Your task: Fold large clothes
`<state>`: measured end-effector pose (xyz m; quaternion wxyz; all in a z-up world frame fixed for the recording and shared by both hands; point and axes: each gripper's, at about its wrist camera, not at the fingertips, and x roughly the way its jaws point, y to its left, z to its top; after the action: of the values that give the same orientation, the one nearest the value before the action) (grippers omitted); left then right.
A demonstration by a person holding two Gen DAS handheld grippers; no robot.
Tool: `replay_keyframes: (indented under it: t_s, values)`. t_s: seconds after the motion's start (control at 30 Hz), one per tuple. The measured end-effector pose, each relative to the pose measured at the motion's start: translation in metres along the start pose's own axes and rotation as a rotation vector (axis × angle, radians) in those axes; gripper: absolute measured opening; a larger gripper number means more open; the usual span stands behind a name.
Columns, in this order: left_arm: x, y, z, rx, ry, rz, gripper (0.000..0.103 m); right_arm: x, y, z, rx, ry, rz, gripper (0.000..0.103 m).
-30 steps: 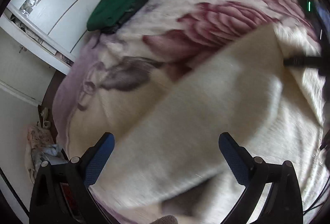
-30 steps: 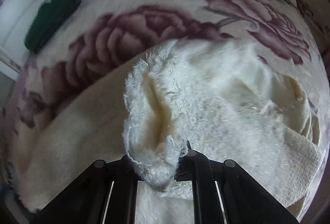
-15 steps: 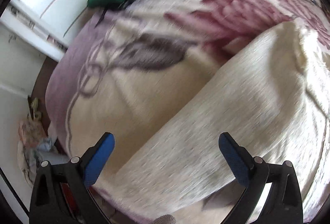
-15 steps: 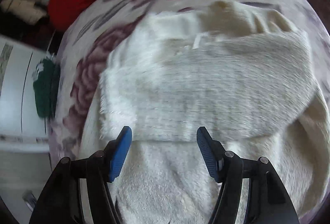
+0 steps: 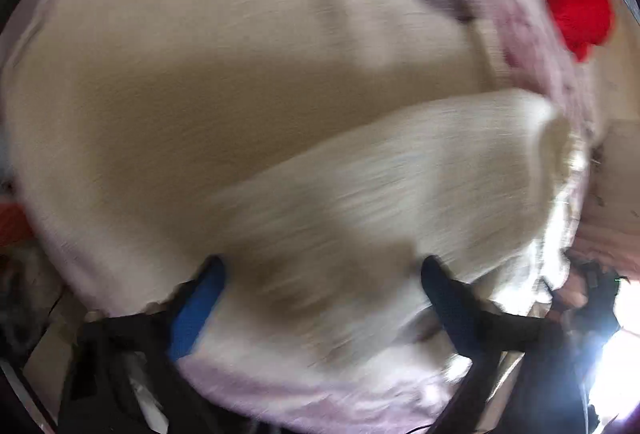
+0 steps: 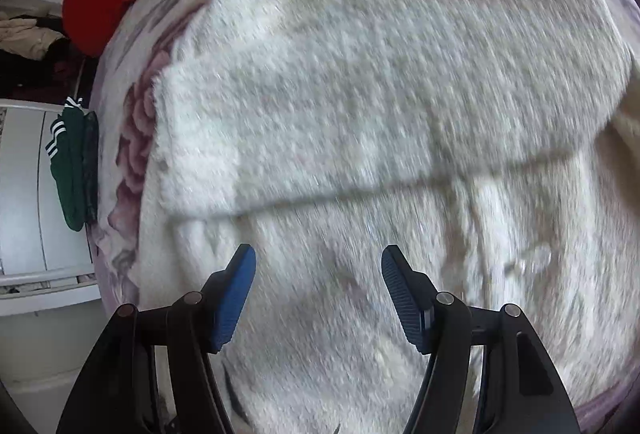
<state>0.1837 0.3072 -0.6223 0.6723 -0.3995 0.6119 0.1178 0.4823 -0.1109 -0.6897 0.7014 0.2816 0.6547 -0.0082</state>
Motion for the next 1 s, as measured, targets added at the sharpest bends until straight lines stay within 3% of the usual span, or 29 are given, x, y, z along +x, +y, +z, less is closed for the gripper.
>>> replay_keyframes:
  t_s: [0.03, 0.07, 0.17, 0.3, 0.4, 0.53, 0.67, 0.7, 0.77, 0.8, 0.87, 0.9, 0.93, 1.0]
  values:
    - [0.001, -0.01, 0.003, 0.029, -0.01, 0.018, 0.004, 0.004, -0.003, -0.003, 0.01, 0.007, -0.008, 0.067]
    - [0.0, -0.022, 0.01, 0.063, -0.022, 0.029, 0.004, 0.004, -0.007, -0.01, 0.019, 0.014, -0.016, 0.067]
    - [-0.032, -0.046, 0.045, 0.089, -0.18, 0.057, 0.004, 0.005, -0.009, -0.022, 0.028, 0.025, -0.031, 0.068]
    - [-0.093, -0.055, 0.128, 0.073, -0.387, 0.022, 0.004, 0.009, 0.011, -0.024, -0.018, 0.011, -0.026, 0.068]
    - [-0.114, -0.061, 0.181, 0.087, -0.469, -0.008, 0.004, 0.014, 0.038, -0.016, -0.046, -0.032, -0.023, 0.067]
    - [-0.107, -0.085, 0.224, 0.147, -0.484, -0.03, 0.006, 0.018, 0.063, 0.002, 0.019, -0.12, 0.011, 0.068]
    - [-0.071, -0.064, 0.251, 0.047, -0.342, -0.015, 0.008, 0.036, 0.079, 0.027, 0.084, -0.176, 0.031, 0.068]
    - [-0.064, -0.053, 0.252, -0.003, -0.297, -0.015, 0.009, 0.052, 0.084, 0.035, 0.069, -0.141, -0.008, 0.068]
    - [-0.058, -0.022, 0.241, -0.107, -0.212, -0.047, 0.009, 0.087, 0.094, 0.045, 0.013, 0.026, -0.108, 0.07]
    - [-0.06, -0.01, 0.23, -0.132, -0.196, -0.057, 0.012, 0.088, 0.101, 0.048, -0.024, 0.041, -0.138, 0.07]
    - [-0.071, 0.009, 0.206, -0.159, -0.192, -0.023, 0.035, 0.08, 0.112, 0.052, -0.082, 0.056, -0.107, 0.07]
    - [-0.076, 0.016, 0.194, -0.171, -0.202, -0.012, 0.064, 0.074, 0.115, 0.052, -0.096, 0.058, -0.082, 0.07]
    - [-0.082, 0.028, 0.185, -0.189, -0.211, -0.002, 0.084, 0.066, 0.115, 0.052, -0.1, 0.049, -0.064, 0.07]
    - [-0.091, 0.05, 0.166, -0.249, -0.216, 0.002, 0.087, 0.053, 0.107, 0.049, -0.096, 0.042, -0.058, 0.07]
